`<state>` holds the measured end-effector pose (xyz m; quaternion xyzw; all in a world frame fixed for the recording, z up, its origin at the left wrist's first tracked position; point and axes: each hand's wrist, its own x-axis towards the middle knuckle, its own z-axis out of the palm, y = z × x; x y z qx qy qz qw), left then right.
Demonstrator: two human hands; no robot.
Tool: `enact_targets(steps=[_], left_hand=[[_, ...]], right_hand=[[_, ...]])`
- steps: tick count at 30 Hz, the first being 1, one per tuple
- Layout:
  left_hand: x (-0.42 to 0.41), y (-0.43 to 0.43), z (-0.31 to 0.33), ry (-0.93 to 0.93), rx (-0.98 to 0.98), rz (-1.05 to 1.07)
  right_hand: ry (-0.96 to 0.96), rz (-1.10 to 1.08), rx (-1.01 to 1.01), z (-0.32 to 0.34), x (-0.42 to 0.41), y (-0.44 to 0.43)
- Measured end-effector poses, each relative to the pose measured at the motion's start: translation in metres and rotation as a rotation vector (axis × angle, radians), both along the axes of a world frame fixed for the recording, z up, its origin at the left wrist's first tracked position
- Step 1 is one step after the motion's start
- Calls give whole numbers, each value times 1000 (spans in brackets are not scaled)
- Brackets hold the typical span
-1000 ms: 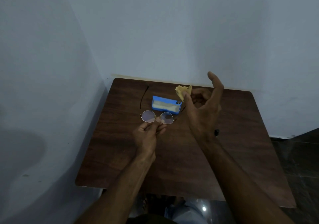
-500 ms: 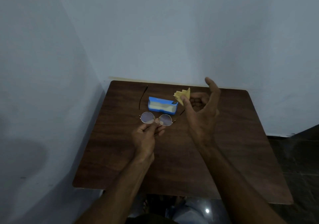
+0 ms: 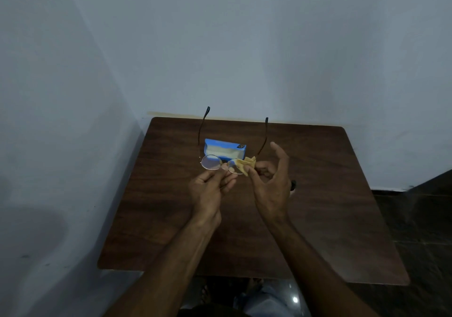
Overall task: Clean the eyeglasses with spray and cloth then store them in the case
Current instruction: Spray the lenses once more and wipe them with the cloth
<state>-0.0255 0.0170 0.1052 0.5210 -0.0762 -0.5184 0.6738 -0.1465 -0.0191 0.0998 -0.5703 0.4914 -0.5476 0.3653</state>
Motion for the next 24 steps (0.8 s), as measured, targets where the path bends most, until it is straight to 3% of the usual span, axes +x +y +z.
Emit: enact_targets(steps=[10, 18, 24], left_hand=[[0, 0, -19, 29, 51, 50], [1, -5, -24, 25, 79, 86], [-13, -4, -14, -114, 58, 22]], right_hand=[[182, 45, 48, -4, -9, -5], [-82, 34, 97, 13, -5, 6], [-105, 174, 84, 25, 32, 11]])
